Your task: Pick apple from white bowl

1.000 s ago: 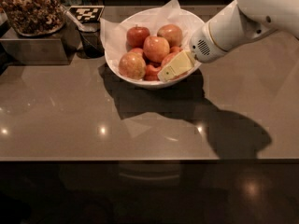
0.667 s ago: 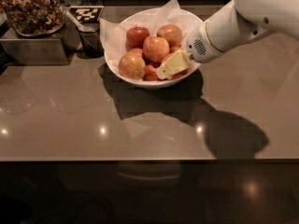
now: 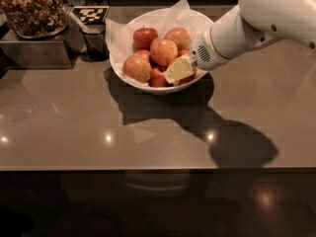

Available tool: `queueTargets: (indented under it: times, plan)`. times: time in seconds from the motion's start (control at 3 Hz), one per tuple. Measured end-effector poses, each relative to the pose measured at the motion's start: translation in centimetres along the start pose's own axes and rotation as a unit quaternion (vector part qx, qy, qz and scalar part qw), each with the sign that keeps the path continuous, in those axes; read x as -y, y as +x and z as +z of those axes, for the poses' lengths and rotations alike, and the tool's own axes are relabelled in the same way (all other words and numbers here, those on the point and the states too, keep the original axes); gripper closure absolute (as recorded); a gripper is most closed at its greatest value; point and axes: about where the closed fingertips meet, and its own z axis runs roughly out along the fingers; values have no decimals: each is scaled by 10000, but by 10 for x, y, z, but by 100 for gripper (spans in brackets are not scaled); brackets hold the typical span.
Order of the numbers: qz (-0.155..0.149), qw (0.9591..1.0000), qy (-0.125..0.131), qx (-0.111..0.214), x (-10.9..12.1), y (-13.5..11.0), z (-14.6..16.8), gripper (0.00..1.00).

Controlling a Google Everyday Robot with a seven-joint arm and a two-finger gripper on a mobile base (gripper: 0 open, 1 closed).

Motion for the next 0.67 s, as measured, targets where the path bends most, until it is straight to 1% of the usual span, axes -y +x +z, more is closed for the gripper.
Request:
queueTargets:
  times: [0.33,0.67]
  plan:
    - [-30,10000,18,-71,-2,5,1,100]
    - [-30,10000,17,-70,-2,4,0,100]
